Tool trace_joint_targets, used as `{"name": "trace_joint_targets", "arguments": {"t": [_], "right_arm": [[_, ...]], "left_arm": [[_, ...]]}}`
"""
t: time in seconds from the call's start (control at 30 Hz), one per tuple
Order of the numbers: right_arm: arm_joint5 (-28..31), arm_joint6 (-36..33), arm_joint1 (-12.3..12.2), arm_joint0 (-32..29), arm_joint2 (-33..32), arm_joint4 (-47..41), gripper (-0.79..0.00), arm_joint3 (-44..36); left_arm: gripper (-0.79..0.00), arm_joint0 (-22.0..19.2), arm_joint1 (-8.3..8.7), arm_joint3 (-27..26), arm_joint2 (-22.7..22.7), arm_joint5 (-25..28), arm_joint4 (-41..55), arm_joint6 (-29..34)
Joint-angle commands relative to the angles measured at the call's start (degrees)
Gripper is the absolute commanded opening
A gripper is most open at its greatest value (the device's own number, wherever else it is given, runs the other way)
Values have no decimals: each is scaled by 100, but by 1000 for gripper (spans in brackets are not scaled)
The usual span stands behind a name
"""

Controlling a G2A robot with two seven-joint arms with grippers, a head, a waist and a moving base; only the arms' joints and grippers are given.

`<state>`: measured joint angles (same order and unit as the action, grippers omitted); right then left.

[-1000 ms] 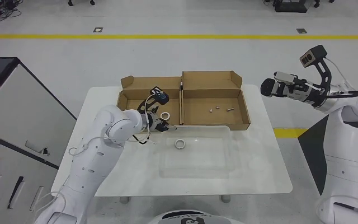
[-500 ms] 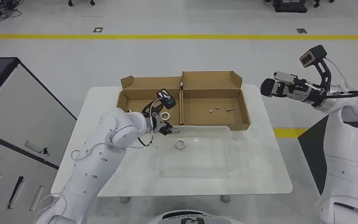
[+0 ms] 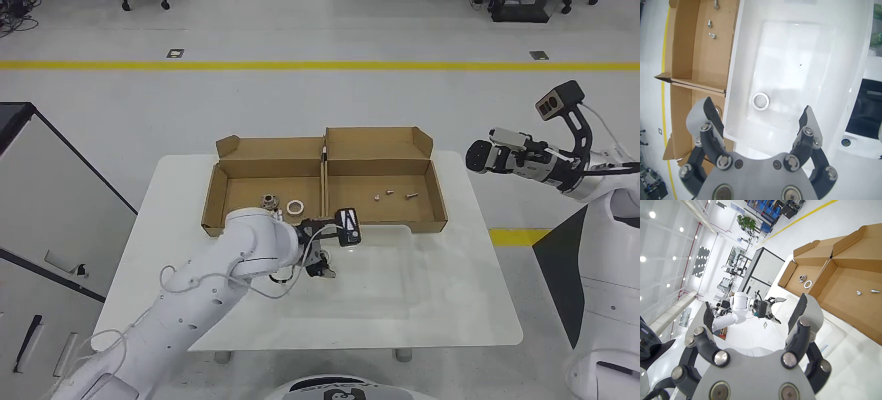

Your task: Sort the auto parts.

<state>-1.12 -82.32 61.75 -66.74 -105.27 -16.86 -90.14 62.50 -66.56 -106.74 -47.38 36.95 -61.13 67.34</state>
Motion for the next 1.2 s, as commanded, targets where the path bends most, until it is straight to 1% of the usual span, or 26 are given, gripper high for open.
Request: {"name": "trace_joint_targets", "arguments": {"t": [0.0,0.03,0.07,0.13,0.17,0.3,0.37,0.53,0.8,0.93,1.17], "right_arm": [[0,0,0,0,0,0,0,0],[0,0,0,0,0,0,0,0],[0,0,0,0,0,0,0,0],[0,0,0,0,0,0,0,0],[0,0,0,0,0,0,0,0],[0,0,0,0,0,0,0,0],[0,0,0,0,0,0,0,0],[0,0,0,0,0,0,0,0],[0,0,0,0,0,0,0,0],[0,0,0,0,0,0,0,0],[0,0,0,0,0,0,0,0]], "left_arm": [[-114,-140,27,58,197,26,28,-27],[-132,-199,42,89,292,21,26,-21],[-185,-261,56,114,370,7,22,-8],[-243,-370,79,180,514,-31,63,30],[-249,-428,91,220,581,-46,74,45],[-320,-624,112,382,836,-152,128,151],[-385,-711,101,488,940,-233,118,231],[-416,-902,14,779,1202,-394,41,351],[-437,-1151,-162,1265,1576,-461,-71,219],[-456,-1266,-260,1489,1779,-555,-248,257],[-496,-1407,-403,1805,1967,-692,-336,255]]}}
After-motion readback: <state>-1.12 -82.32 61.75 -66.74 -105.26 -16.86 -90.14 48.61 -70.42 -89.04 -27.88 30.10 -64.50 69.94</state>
